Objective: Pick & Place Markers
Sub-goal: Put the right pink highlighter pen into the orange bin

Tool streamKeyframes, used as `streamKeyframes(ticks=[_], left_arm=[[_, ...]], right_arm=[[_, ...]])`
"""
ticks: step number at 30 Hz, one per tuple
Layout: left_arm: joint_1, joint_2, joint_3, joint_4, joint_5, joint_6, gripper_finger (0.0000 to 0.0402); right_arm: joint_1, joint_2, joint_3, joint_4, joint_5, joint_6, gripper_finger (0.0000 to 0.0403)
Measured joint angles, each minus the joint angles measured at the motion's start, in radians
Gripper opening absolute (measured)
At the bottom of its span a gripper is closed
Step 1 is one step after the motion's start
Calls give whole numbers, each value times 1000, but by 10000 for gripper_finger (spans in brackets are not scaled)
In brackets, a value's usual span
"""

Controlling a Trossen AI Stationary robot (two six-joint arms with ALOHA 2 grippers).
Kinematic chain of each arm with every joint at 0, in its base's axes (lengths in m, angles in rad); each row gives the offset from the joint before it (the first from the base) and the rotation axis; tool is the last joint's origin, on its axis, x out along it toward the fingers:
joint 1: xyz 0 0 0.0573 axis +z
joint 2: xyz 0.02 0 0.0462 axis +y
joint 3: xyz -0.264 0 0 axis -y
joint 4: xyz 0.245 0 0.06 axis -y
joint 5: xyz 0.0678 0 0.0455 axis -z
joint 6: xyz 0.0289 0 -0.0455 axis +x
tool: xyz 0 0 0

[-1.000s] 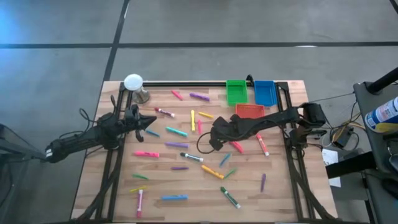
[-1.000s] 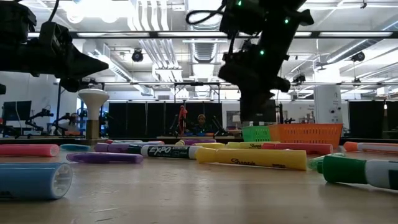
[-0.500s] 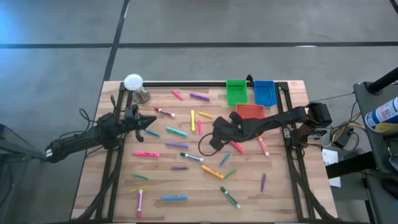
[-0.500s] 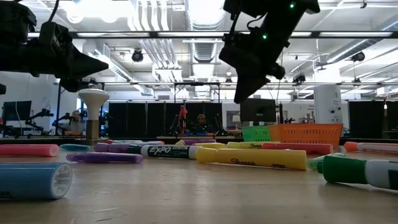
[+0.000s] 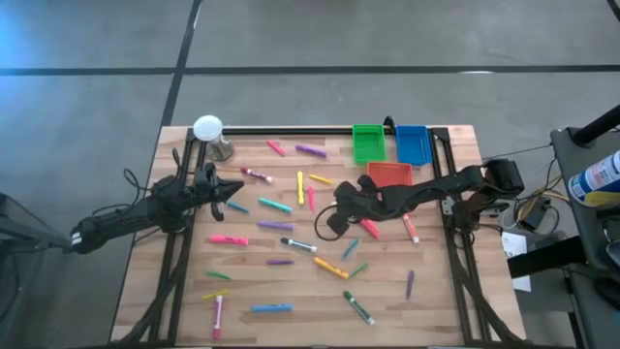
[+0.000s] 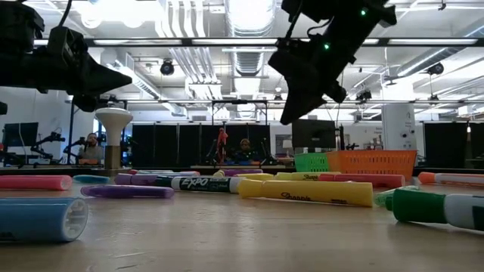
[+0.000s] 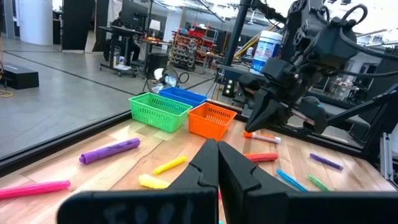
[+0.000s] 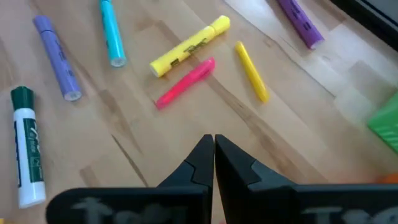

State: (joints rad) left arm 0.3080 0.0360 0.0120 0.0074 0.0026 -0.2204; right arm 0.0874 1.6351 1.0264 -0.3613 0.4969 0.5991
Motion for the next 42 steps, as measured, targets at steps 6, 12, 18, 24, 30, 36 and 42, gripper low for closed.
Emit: streamKeyframes(ticks=[6,12,18,24,30,36,42], left_arm=[[0,0,0,0,0,0,0],[0,0,0,0,0,0,0],[0,0,0,0,0,0,0],[0,0,0,0,0,0,0],[0,0,0,0,0,0,0],[0,0,0,0,0,0,0],[0,0,0,0,0,0,0]], right_arm=[[-11,-34,-29,-29,-31,15,8],[-41,-122,-30,-266,-163,164,11],[-65,-116,-63,-252,-276,236,79],[-70,-60,-68,-277,-349,277,185],[-66,-15,-82,-299,-367,288,208],[-47,27,-88,-300,-394,288,166],[-37,57,-90,-311,-404,288,153]])
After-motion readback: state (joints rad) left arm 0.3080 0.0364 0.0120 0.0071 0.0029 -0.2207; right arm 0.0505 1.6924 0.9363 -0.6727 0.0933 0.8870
